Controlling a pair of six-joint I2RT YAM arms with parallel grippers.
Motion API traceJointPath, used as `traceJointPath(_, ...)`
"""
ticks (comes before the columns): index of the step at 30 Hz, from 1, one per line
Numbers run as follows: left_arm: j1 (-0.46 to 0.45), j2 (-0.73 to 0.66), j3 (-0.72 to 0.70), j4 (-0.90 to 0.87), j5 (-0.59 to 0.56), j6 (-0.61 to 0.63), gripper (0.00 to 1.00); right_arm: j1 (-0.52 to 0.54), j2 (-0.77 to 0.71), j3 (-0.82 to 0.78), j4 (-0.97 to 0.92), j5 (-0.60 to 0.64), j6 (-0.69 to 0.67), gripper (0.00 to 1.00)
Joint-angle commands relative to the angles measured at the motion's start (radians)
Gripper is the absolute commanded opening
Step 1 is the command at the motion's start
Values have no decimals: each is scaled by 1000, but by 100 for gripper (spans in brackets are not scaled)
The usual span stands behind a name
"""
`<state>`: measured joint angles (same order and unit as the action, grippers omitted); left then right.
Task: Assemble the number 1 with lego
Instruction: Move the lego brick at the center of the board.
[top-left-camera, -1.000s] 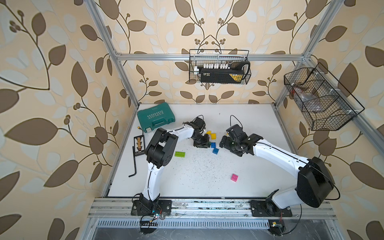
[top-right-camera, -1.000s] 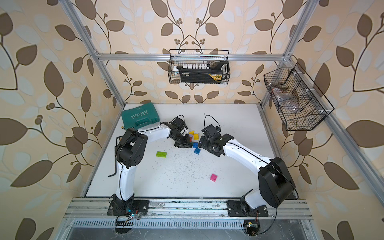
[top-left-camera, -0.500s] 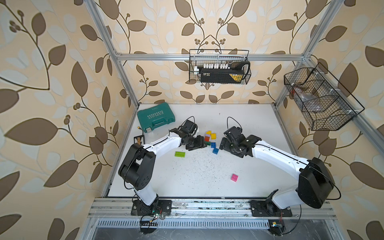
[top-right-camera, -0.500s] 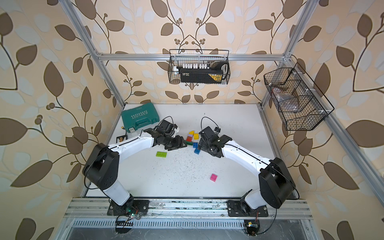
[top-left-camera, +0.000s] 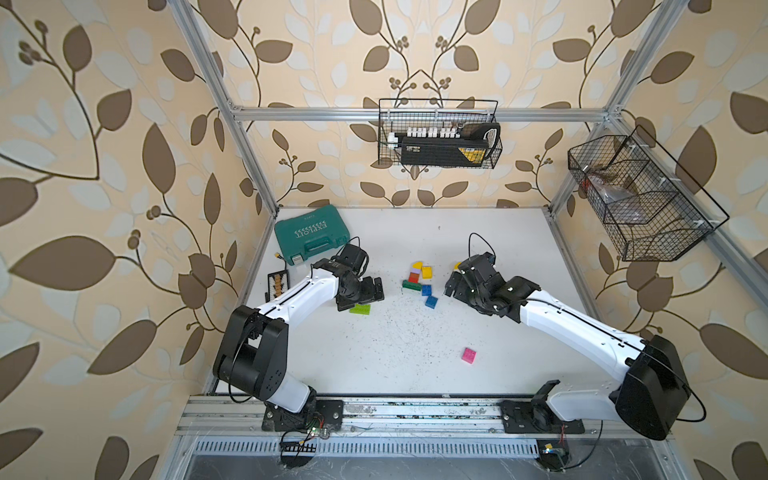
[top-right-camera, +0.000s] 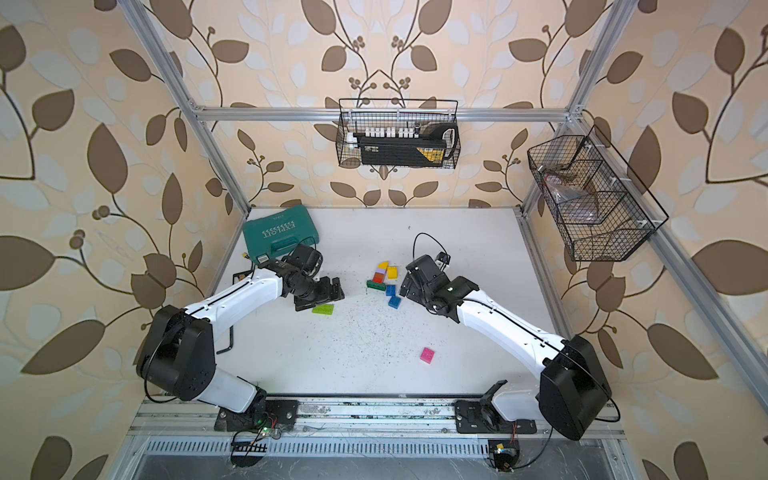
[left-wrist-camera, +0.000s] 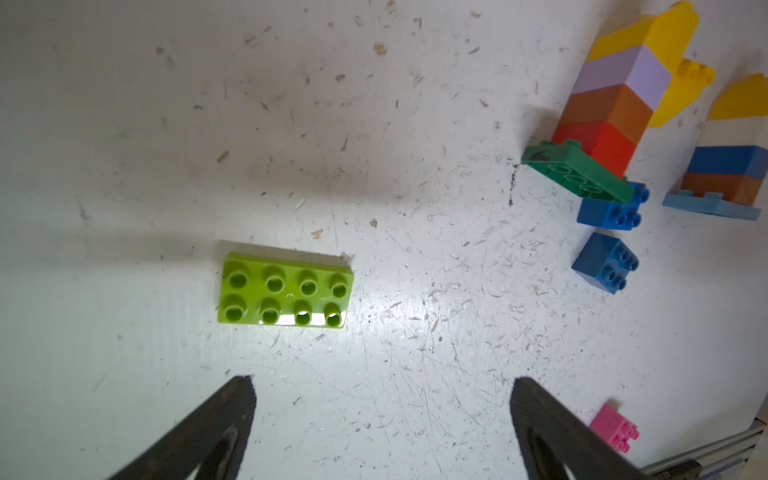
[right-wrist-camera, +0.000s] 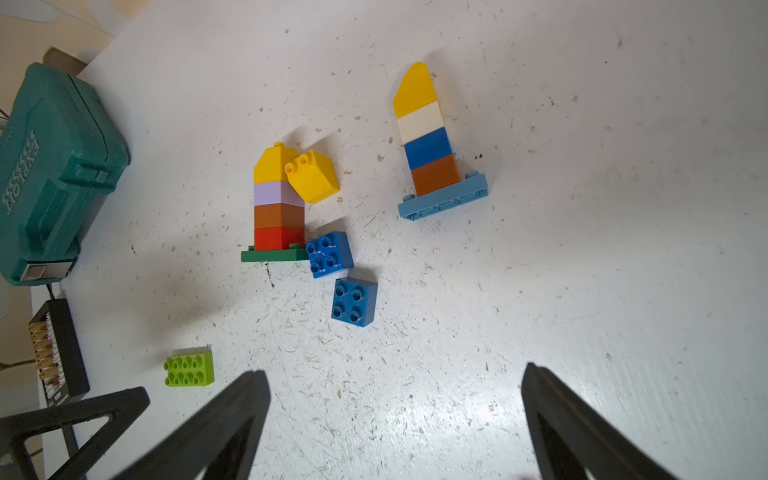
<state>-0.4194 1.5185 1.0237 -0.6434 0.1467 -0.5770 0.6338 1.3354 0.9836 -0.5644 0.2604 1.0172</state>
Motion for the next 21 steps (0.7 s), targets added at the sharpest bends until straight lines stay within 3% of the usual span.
traceJointPath(1, 23, 10, -20, -26, -45, 0, 99, 2, -31, -25, 12, 25, 5, 98)
traceJointPath(14, 73, 238, 66, -52, -102, 63, 99, -26, -63, -36, 46, -45, -19, 99)
traceJointPath(21, 57, 284, 92, -43, -3, 99, 99, -63, -93, -65, 80, -91, -16, 99)
